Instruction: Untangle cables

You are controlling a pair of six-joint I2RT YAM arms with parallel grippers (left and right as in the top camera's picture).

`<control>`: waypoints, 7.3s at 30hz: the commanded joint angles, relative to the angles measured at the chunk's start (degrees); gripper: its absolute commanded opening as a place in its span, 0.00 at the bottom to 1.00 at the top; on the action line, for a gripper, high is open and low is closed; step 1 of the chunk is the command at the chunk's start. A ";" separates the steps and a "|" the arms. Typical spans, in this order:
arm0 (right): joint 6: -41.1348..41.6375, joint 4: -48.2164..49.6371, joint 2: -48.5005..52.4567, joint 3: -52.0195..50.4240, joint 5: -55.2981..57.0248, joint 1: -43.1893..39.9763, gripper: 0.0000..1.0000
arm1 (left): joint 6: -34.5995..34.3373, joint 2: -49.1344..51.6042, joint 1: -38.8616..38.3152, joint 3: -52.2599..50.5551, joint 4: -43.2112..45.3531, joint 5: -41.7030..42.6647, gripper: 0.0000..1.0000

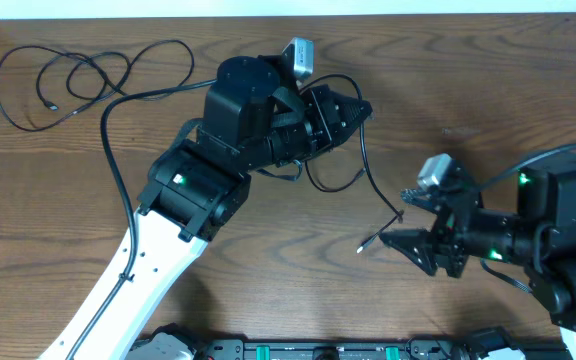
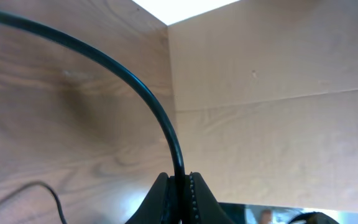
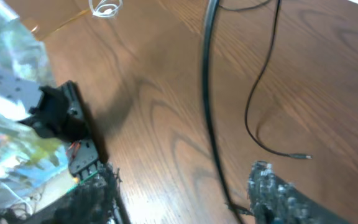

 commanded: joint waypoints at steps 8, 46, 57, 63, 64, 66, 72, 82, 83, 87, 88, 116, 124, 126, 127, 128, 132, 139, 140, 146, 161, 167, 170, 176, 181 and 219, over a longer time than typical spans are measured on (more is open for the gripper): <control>2.80 6.14 6.38 -0.24 9.35 3.34 0.17 | -8.41 -1.07 0.15 1.55 3.98 10.71 0.08; 26.84 30.82 12.17 -0.22 4.92 5.14 0.97 | -23.85 -1.07 -6.19 1.55 25.86 22.71 0.07; 29.55 34.01 13.42 -0.24 1.95 5.20 0.98 | -30.45 -1.07 -6.29 1.55 31.69 22.56 0.07; 31.58 39.06 15.23 -0.24 1.97 7.58 0.97 | -34.73 -1.07 -6.29 1.55 38.88 21.33 0.08; 31.56 39.74 15.50 -0.24 1.97 8.15 0.97 | -35.28 -1.07 -6.29 1.55 38.91 21.29 0.08; 31.56 41.79 16.02 -0.22 2.12 9.53 0.94 | -35.60 -1.07 -6.29 1.55 38.86 21.16 0.08; 34.75 48.22 17.57 -0.24 5.22 11.02 0.78 | -38.38 -1.07 -6.34 1.55 39.56 21.33 0.07; 35.39 50.12 20.20 -0.24 6.36 11.13 0.05 | -38.12 -1.27 -6.34 1.55 39.89 22.03 0.08; 35.41 50.71 20.20 -0.22 6.36 11.13 0.12 | -38.16 -1.27 -6.34 1.55 39.91 22.23 0.08; 35.45 53.07 20.20 -0.24 6.34 11.15 0.46 | -38.16 -1.29 -6.34 1.55 39.91 22.64 0.08; 35.45 53.24 20.20 -0.22 6.34 11.21 0.49 | -38.16 -1.29 -6.34 1.55 39.91 22.64 0.08; 35.41 36.13 17.81 -0.24 19.32 8.00 0.01 | -11.58 -1.25 12.26 1.55 3.76 12.96 0.07; 35.45 31.30 17.81 -0.24 20.09 8.02 0.01 | -0.31 -1.25 17.09 1.55 -23.93 -14.62 0.08; 36.06 31.58 17.81 -0.22 20.11 8.02 0.01 | 0.70 -1.25 17.09 1.53 -27.69 -16.85 0.08; 36.98 32.04 17.81 -0.22 20.09 8.02 0.01 | 1.22 -1.25 17.09 1.53 -29.11 -16.85 0.08; 38.42 32.79 17.81 -0.22 20.09 8.02 0.01 | 1.20 -1.22 17.09 1.53 -30.32 -16.83 0.08; 44.22 36.00 17.81 -0.24 20.06 8.31 0.01 | 1.22 -1.16 17.03 1.53 -34.01 -17.20 0.29; 51.39 35.58 17.81 -0.24 20.09 8.55 0.01 | 1.27 -0.15 17.00 1.42 -41.03 -26.91 0.69; 53.00 35.36 17.81 -0.24 20.06 8.55 0.01 | 1.79 0.00 16.90 1.42 -41.55 -26.34 0.69; 55.98 35.01 17.97 -0.24 20.28 8.57 0.01 | 9.42 1.03 15.58 1.36 -42.01 -26.01 0.69; 54.58 28.37 21.20 -0.22 33.07 13.18 0.01 | 9.73 1.03 17.11 1.18 -45.07 -27.43 0.67; 51.87 18.60 24.17 -0.22 34.42 12.00 0.15 | 9.70 1.07 17.35 1.18 -45.88 -27.32 0.70; 51.89 15.23 25.86 -0.22 34.40 12.79 0.21 | 9.73 1.14 17.33 1.16 -45.92 -27.32 0.70; 51.82 10.29 27.28 -0.22 33.29 14.99 0.73 | 9.77 2.01 17.09 1.09 -46.38 -26.93 0.70; 49.92 10.03 26.12 0.85 32.44 15.21 0.90 | 14.71 4.37 14.93 1.09 -46.34 -24.79 0.70; 38.82 -18.03 15.26 10.93 36.76 -34.53 0.99 | 41.70 18.05 -4.98 -0.20 -29.77 -17.88 0.87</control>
